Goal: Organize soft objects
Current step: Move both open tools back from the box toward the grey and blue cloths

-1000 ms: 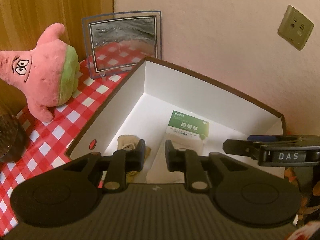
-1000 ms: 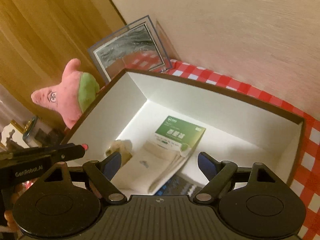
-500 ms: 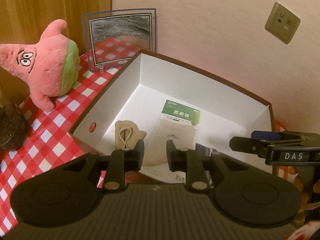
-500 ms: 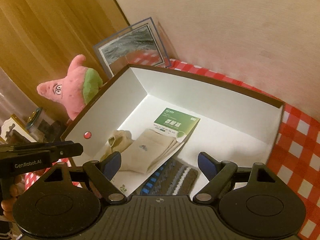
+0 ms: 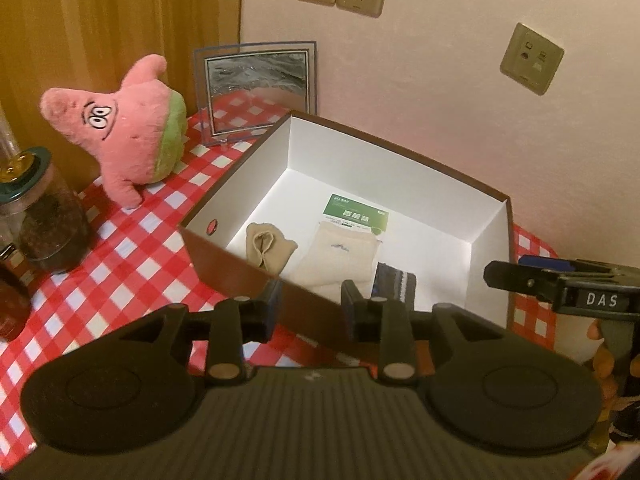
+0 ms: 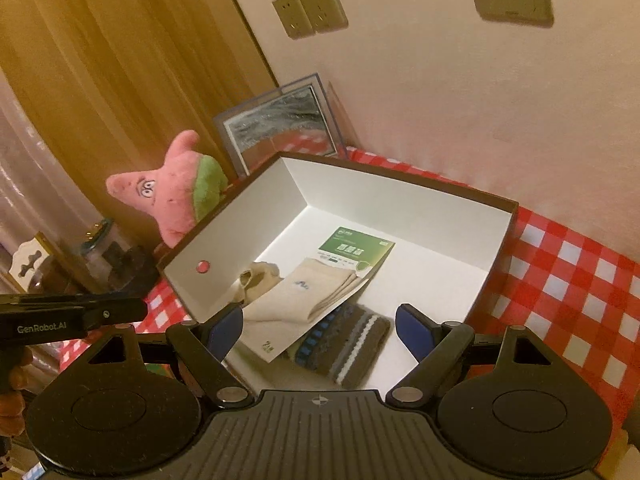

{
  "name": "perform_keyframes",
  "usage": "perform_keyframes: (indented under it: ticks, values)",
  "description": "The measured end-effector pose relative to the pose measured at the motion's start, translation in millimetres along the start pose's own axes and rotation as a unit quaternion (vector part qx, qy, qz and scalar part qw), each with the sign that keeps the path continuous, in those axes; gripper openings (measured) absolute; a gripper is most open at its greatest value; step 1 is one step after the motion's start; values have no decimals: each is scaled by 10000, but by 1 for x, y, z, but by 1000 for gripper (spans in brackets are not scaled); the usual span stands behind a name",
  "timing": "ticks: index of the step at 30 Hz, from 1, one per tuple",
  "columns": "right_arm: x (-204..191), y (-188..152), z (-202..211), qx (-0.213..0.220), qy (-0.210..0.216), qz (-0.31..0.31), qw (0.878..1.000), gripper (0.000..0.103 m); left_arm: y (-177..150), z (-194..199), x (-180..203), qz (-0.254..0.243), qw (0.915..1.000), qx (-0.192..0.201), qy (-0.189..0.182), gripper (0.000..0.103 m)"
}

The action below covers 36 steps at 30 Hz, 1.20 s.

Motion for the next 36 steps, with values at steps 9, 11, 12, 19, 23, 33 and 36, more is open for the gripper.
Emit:
perform_keyframes:
  ticks: [9,11,12,19,23,33,36]
  values:
    - [-28,-15,32,147,109,157,9997,83,-26,45,-11,162,9998,95,76,31]
    - [-35,-20,38,167,138,185,9996,83,-33,54,-14,217,9997,120,92,33]
    - [-38,-23,41,169,154,194,9996,83,-37,58,-16,243,9996,130,112,33]
    - [-60,-42,50,112,275,271,9992,83,-65,81,-32,381,9989,108,248,33]
    - [-71,-55,52,43,390,264,9989,83,-80,92,-40,424,9985,83,345,33]
    - [-97,-87,53,-190,569,283,9978,83,-122,114,-67,716,9964,-80,453,34]
    - [-104,-96,52,-247,605,286,9975,83,-134,119,-76,789,9956,-140,494,34]
Point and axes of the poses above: each gripper's, at about its wrist camera, not at the fingertips, and z roughly against the way its jaws point, x to its right, y to its top, the point moved 3 cm from there along -z, roughly the way its jaws point, and after that the axes turned 13 degrees about y, right-handed, at the moved point
